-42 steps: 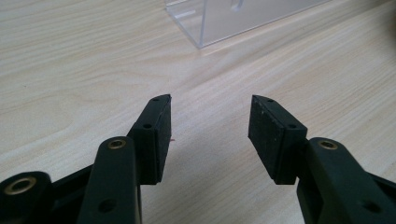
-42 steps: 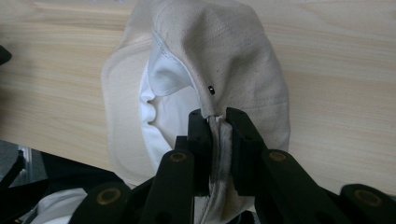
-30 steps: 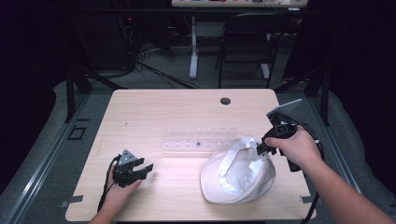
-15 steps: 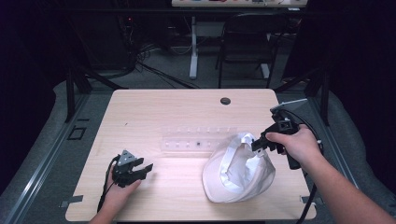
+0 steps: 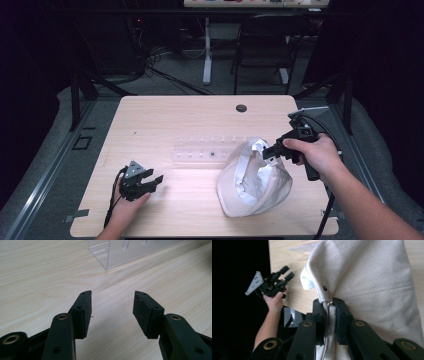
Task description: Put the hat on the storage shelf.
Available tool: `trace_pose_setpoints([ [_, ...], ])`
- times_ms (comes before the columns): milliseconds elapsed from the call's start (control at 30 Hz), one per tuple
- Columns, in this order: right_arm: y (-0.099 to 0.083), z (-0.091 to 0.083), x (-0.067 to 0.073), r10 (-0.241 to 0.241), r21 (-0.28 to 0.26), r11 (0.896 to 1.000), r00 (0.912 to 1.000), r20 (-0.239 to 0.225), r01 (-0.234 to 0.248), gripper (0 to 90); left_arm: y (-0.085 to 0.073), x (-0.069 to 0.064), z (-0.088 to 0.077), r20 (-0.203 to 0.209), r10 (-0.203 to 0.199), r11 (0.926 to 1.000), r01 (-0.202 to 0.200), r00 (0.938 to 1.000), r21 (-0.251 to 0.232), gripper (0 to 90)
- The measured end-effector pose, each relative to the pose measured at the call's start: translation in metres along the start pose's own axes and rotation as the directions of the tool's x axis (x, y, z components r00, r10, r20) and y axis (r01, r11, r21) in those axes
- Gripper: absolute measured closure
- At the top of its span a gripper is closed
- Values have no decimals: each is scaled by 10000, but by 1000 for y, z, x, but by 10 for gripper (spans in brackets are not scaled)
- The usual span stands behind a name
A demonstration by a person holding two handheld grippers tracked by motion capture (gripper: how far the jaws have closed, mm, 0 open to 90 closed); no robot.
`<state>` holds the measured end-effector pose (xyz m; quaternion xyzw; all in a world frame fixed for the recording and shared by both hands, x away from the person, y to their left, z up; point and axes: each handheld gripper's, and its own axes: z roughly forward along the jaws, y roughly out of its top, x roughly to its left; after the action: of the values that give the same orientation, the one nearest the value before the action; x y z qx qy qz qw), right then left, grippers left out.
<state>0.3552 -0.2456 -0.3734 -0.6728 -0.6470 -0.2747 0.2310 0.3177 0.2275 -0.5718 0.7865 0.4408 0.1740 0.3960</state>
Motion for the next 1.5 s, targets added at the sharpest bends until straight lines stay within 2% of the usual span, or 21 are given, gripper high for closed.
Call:
trace_pose_setpoints([
  [67, 0, 0, 2, -105, 17, 9999, 9993, -359, 106, 812, 0, 0, 0, 47, -5, 10000, 4, 10000, 46, 497],
  [167, 0, 0, 3, 6, 41, 10000, 9973, -731, -3, 813, 0, 0, 1, 63, 14, 10000, -15, 10000, 75, 497],
  [200, 1, 0, 2, -172, 34, 9998, 9964, -831, 176, 813, 0, 1, 1, 72, 22, 10000, -23, 10000, 77, 497],
  [267, 1, 1, 3, -23, -27, 10000, 9945, -1046, 20, 813, 0, 1, 1, 60, 18, 9999, -19, 10000, 109, 497],
  [533, 1, 1, 6, -156, 44, 9999, 9852, -1707, 166, 814, 0, 0, 1, 56, 20, 10000, -21, 10000, 67, 497],
  [733, 2, -2, 11, -72, -214, 9998, 9757, -2190, 26, 814, 0, 1, 0, 76, 62, 10000, -62, 10000, 69, 497],
  [1000, 5, -5, 16, -170, -318, 9994, 9707, -2397, 96, 814, 0, 0, 0, 48, 16, 10000, -16, 10000, 31, 497],
  [1067, 5, -5, 19, -81, -444, 9990, 9676, -2522, -32, 814, 0, 0, 0, 38, 25, 10000, -26, 10000, 66, 497],
  [1100, 6, -7, 19, -221, -354, 9993, 9679, -2504, 137, 814, 0, 0, 0, 34, 23, 10000, -23, 10000, 65, 497],
  [1500, 11, -16, 31, -376, -732, 9971, 9654, -2580, 193, 814, 0, 0, 0, 50, 15, 10000, -16, 10000, 39, 494],
])
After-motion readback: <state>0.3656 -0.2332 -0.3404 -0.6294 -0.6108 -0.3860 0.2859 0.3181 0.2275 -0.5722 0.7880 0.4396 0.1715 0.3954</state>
